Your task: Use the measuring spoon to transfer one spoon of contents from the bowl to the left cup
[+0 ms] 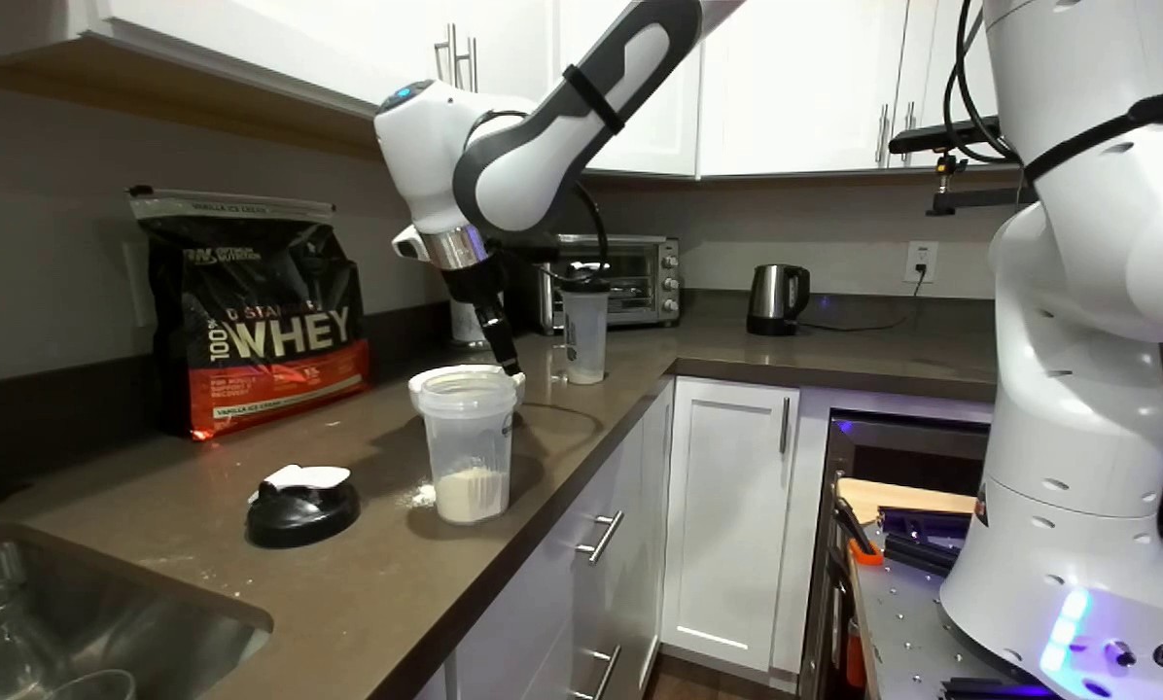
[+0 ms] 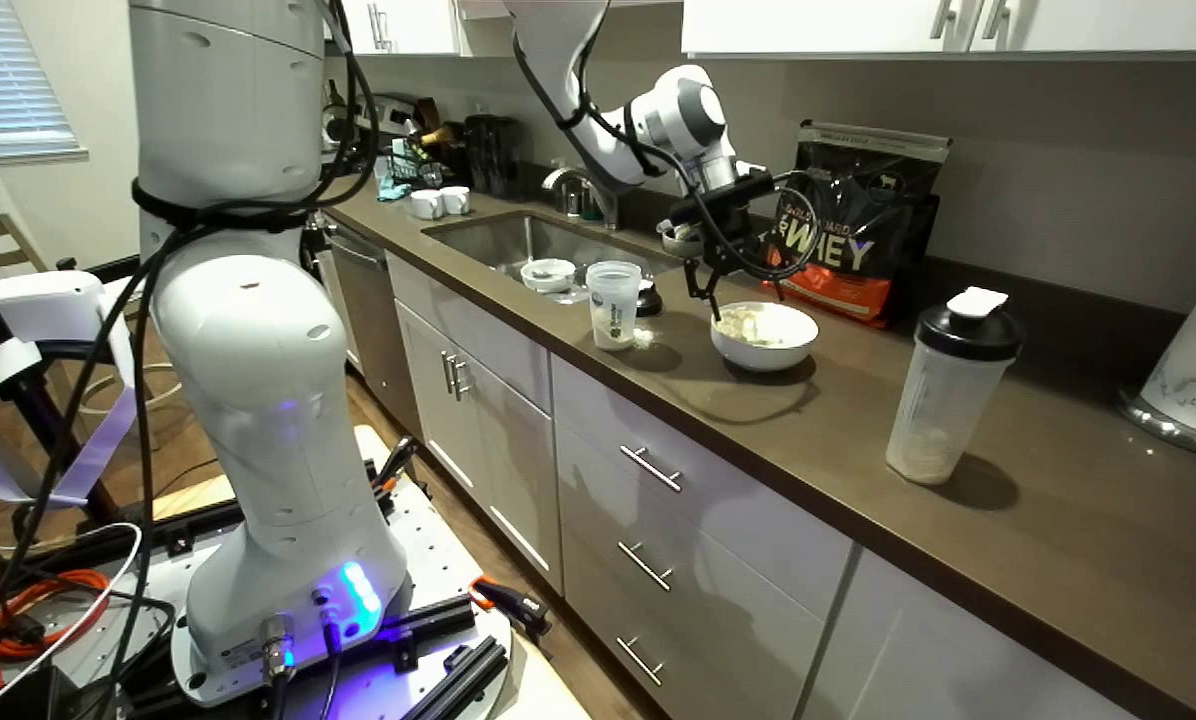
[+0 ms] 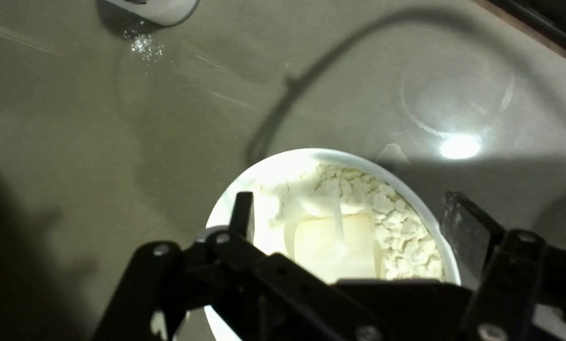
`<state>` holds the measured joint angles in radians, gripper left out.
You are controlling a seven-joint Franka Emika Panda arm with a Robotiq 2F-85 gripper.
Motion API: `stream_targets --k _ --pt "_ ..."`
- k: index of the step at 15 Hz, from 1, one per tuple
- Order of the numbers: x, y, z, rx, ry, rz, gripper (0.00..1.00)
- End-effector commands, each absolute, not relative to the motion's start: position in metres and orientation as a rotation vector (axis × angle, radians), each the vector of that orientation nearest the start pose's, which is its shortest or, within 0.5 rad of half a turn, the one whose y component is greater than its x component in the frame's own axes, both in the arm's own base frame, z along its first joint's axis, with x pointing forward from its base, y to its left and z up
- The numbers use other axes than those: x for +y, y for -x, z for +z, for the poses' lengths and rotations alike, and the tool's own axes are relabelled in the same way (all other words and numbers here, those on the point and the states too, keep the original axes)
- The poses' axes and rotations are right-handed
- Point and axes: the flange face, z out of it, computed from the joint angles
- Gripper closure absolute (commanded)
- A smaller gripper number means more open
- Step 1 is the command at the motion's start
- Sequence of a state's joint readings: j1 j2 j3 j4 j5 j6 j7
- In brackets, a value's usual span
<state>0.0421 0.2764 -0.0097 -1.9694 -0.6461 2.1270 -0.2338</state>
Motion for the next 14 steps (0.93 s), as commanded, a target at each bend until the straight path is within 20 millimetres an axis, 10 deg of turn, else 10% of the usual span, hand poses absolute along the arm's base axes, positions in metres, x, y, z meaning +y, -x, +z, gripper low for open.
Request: stream_targets --k 1,3,8,14 --pt "-0.012 -0.605 0.326 0.887 -2.468 -0.279 0.00" --pt "-0.015 -0.609 0.324 0.910 -2.453 -0.302 0.02" --pt "-0.022 -0.624 0.323 0.950 -2.437 -0.351 0.43" --pt "-0.023 -0.635 0.319 0.972 -2.429 -0.382 0.48"
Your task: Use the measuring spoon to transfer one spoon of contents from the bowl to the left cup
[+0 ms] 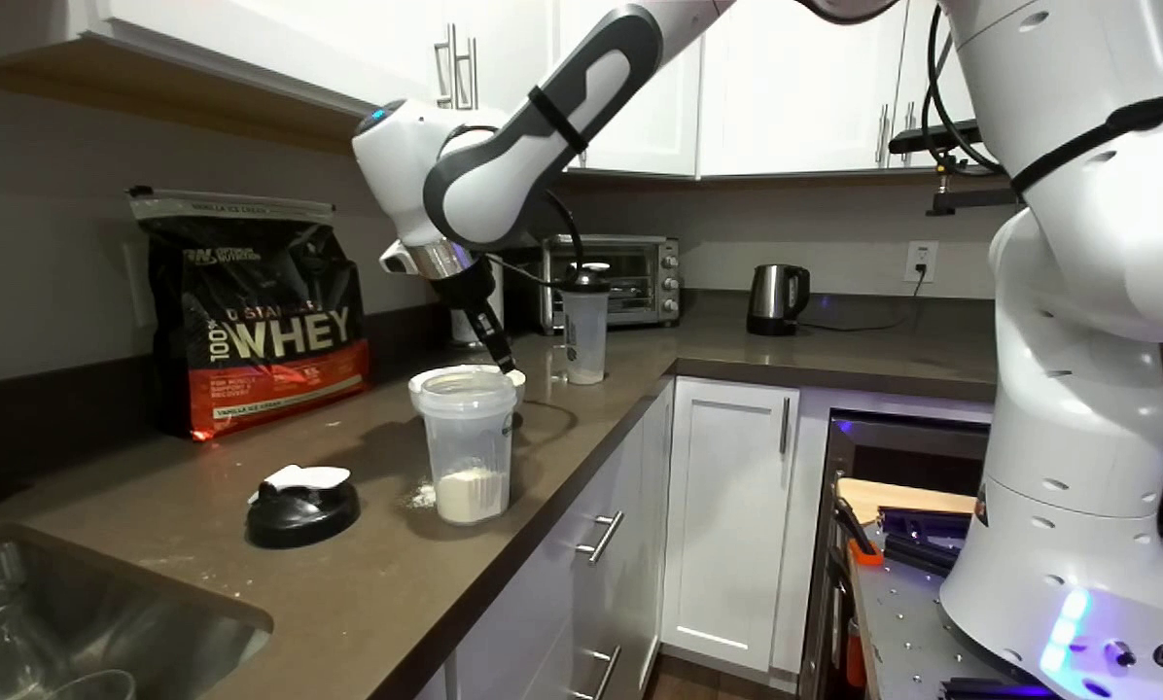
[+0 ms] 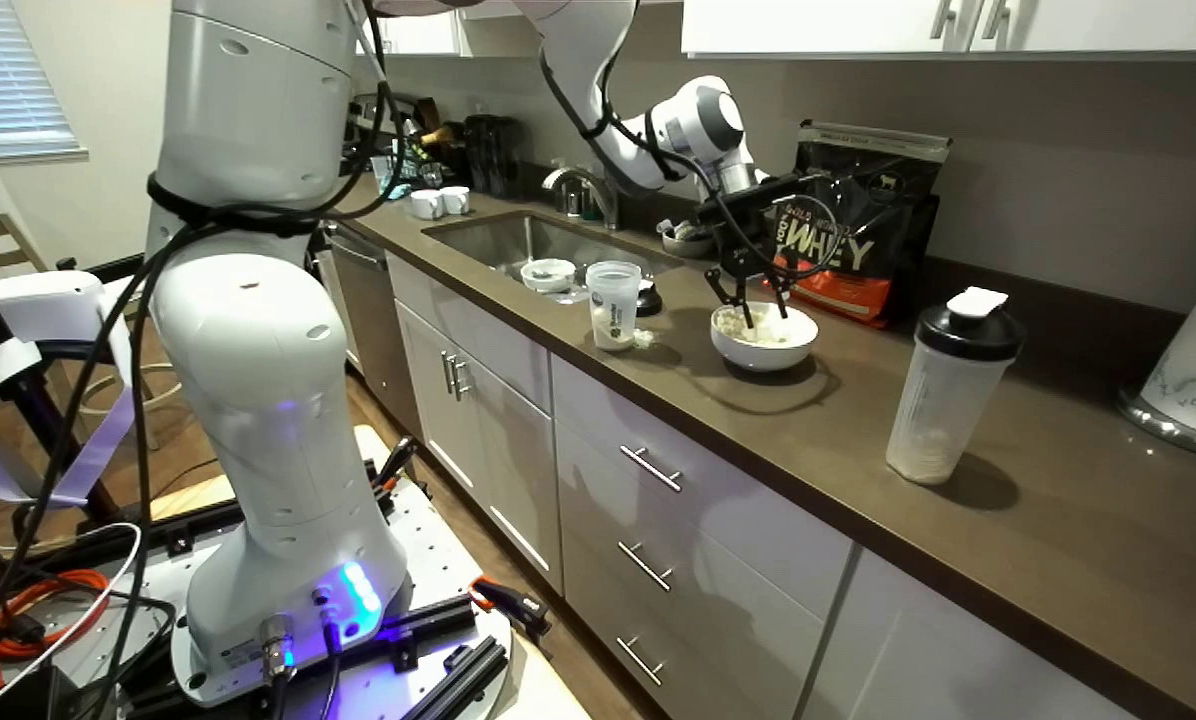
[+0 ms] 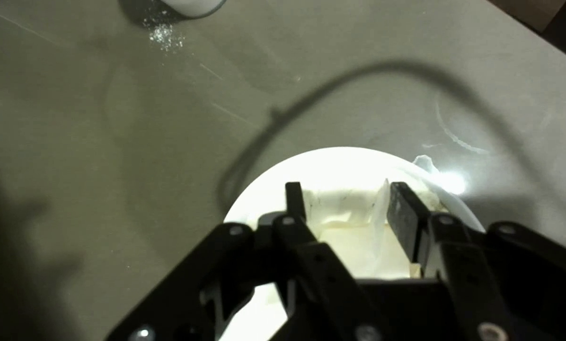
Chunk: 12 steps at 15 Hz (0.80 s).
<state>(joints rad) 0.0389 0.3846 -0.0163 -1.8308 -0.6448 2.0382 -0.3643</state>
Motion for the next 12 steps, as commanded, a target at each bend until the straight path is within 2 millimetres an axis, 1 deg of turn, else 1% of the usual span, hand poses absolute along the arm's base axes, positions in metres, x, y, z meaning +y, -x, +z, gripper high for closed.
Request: stream_targets --k 1,2,4,5,6,7,8,9,11,12 --pt "-0.023 -0.637 0.318 0.975 -2.430 -0.385 0.46" --pt "-0.022 -0.638 0.317 0.977 -2.430 -0.388 0.42" --pt "-0.022 -0.639 0.314 0.984 -2.430 -0.393 0.43" --pt "-0.021 -0.639 0.312 0.988 -2.429 -0.395 0.47" --pt "-0.021 -0.639 0.310 0.994 -2.427 -0.397 0.48" --pt "-0.021 -0.639 0.308 0.996 -2.426 -0.402 0.53" --pt "-0.021 -0.639 0.306 0.997 -2.427 -0.407 0.52" --pt "-0.020 -0.639 0.304 1.000 -2.427 -0.411 0.61" --pt "-0.020 -0.639 0.302 1.004 -2.428 -0.416 0.63" --pt "-0.020 -0.639 0.301 1.006 -2.428 -0.417 0.68"
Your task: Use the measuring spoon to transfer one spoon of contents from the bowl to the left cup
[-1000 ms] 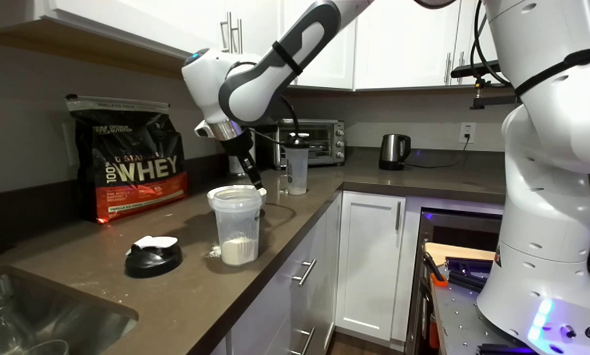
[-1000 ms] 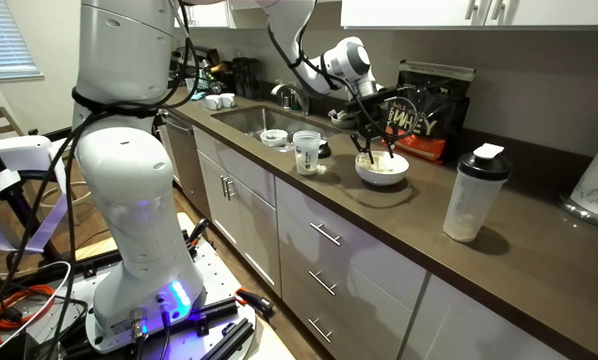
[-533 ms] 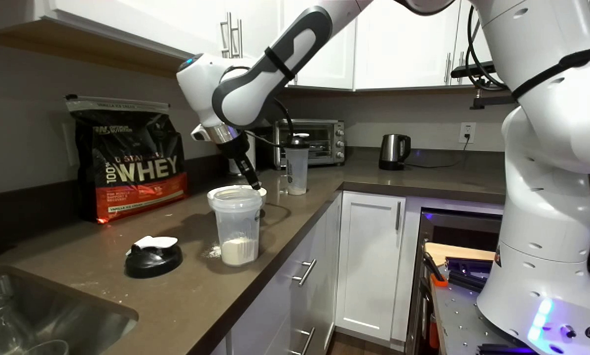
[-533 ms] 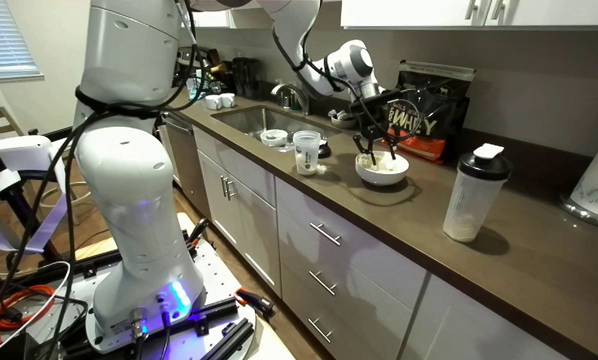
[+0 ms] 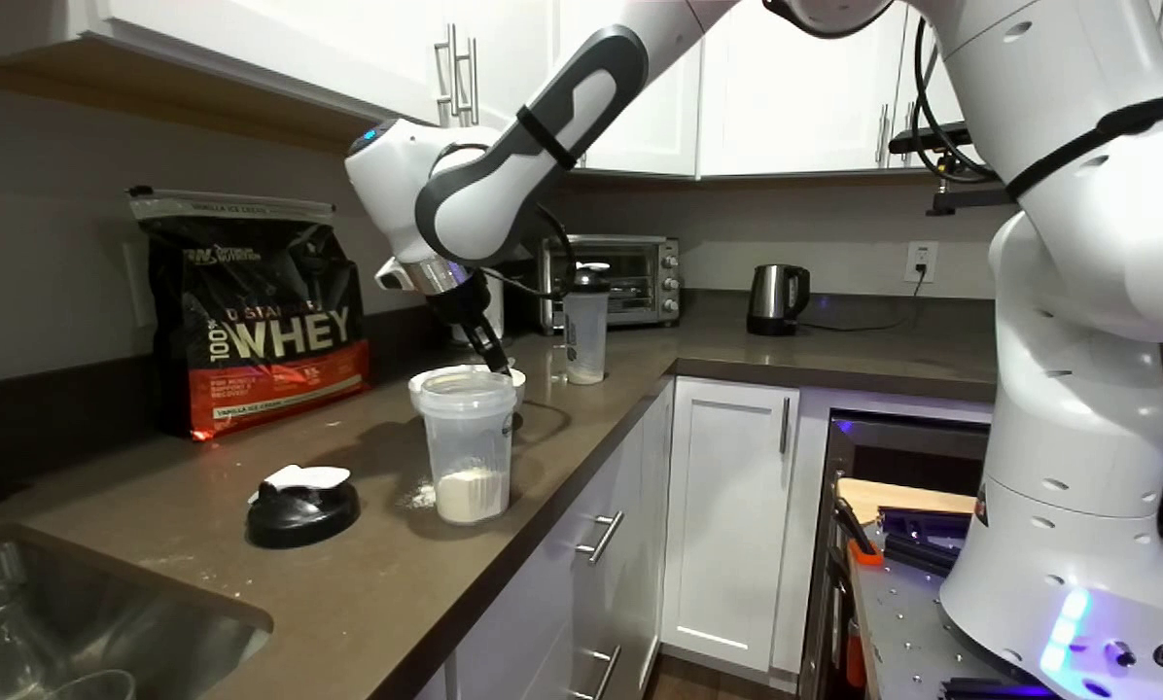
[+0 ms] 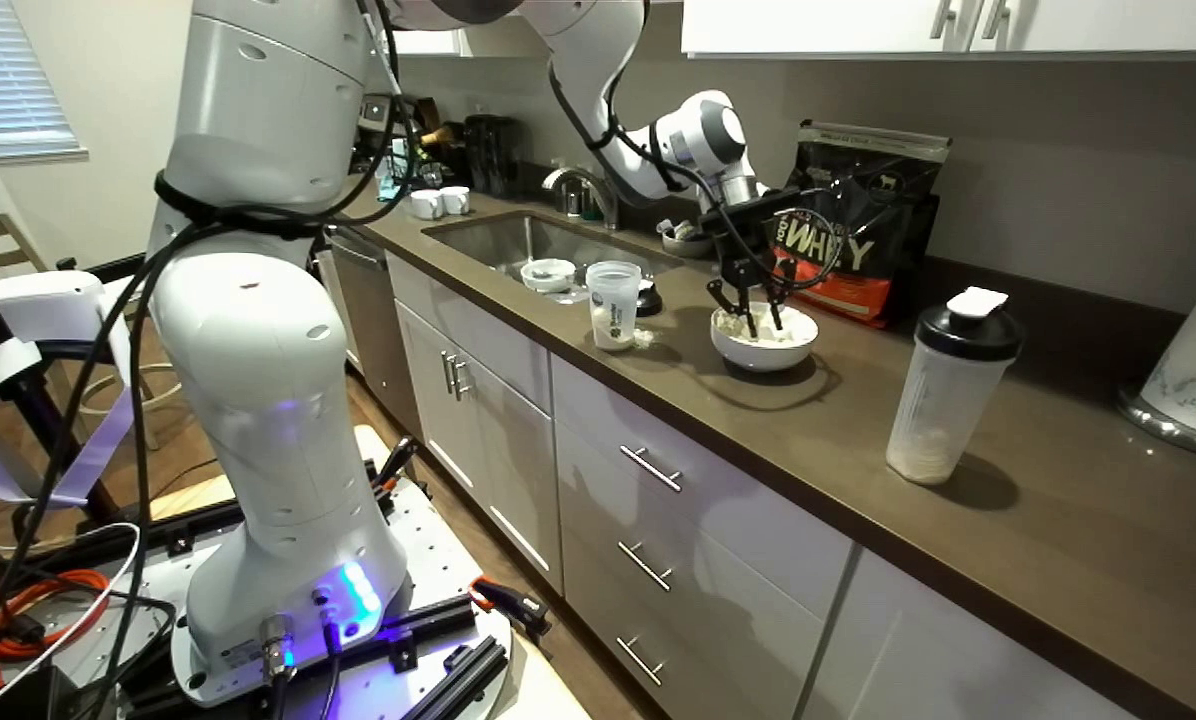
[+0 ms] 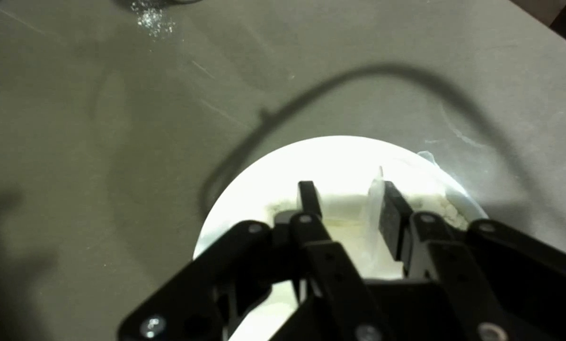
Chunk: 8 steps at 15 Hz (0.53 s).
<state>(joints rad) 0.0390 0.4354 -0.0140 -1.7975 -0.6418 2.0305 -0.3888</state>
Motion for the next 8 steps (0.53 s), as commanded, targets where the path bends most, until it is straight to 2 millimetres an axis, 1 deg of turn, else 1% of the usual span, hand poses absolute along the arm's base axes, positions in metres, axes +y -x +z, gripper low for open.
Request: stream_targets --k 1,3,5,6,7,8 --pt "-0.0193 -0.6394 0.3000 1.007 -2.428 -0.419 0.74" --pt "-0.0187 -0.6399 0.2989 1.009 -2.429 -0.420 0.81" --pt "-0.0177 -0.6398 0.2985 1.010 -2.431 -0.419 0.75" --pt "-0.0171 -0.6399 0.2986 1.011 -2.430 -0.418 0.75" --pt "-0.0167 -0.6399 0.2989 1.013 -2.430 -0.417 0.73" --pt "-0.0163 -0.6400 0.2994 1.015 -2.430 -0.416 0.87"
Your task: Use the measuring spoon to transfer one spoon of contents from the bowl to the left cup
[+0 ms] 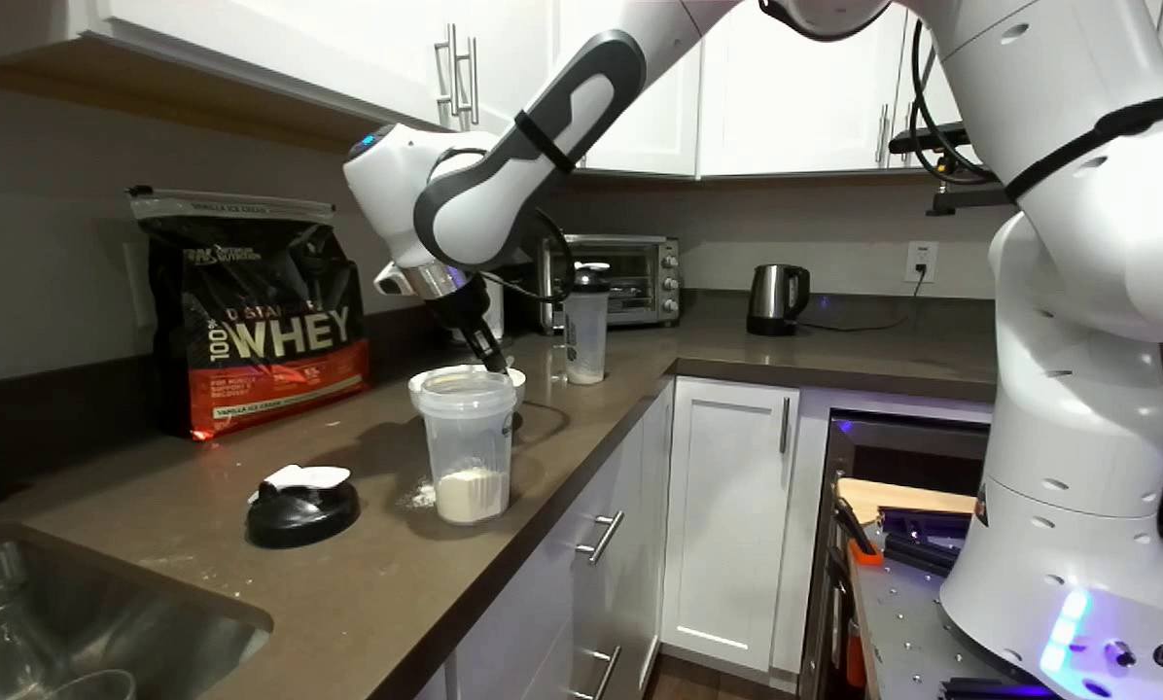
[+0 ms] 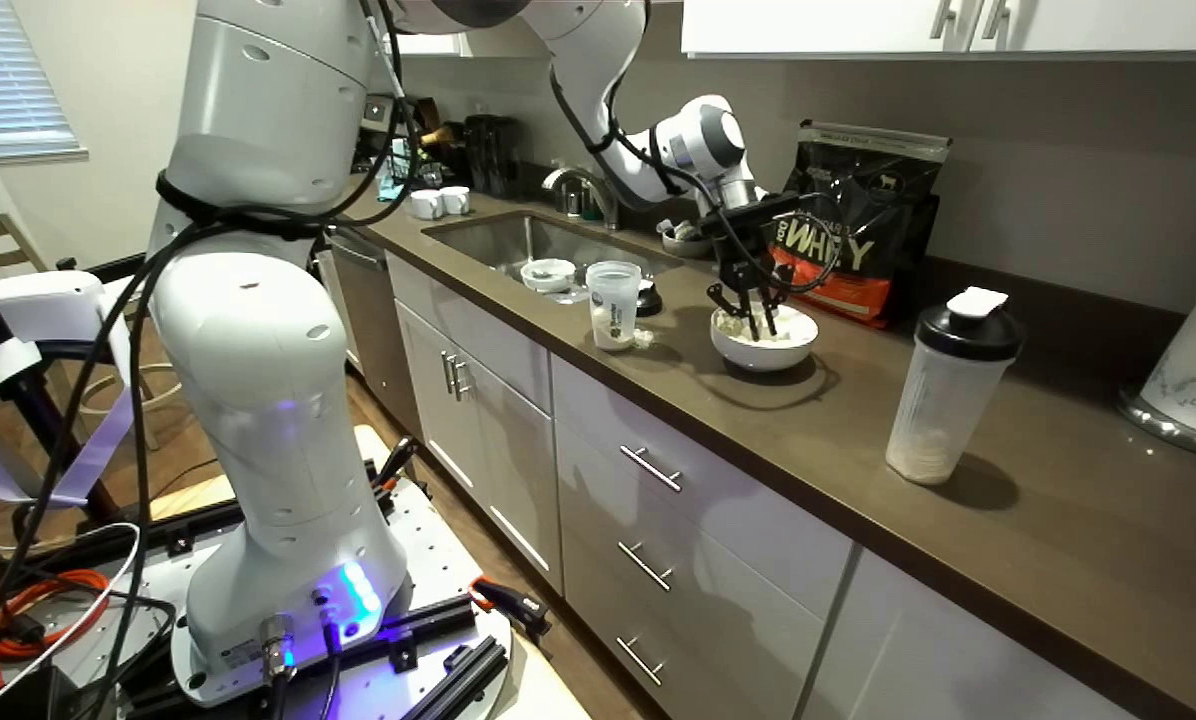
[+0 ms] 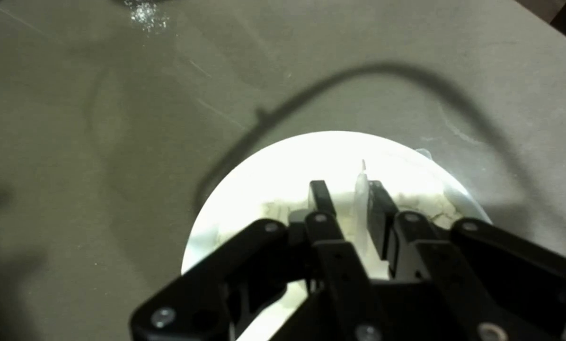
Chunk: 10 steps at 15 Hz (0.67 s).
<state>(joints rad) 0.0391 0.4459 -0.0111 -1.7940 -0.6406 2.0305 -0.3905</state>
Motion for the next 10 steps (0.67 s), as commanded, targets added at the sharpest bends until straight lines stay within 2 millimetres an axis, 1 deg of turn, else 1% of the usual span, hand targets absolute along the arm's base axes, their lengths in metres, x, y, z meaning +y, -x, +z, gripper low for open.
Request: stream_targets --k 1,2,3,10 --pt "-0.0159 -0.6401 0.3002 -1.378 3.299 0.562 0.94" --pt "-0.0158 -0.6401 0.3015 -1.382 3.300 0.560 0.99" --pt "-0.0159 -0.6405 0.3021 -1.381 3.300 0.559 1.00" --pt "-0.0157 -0.6402 0.3082 -1.378 3.300 0.552 0.99"
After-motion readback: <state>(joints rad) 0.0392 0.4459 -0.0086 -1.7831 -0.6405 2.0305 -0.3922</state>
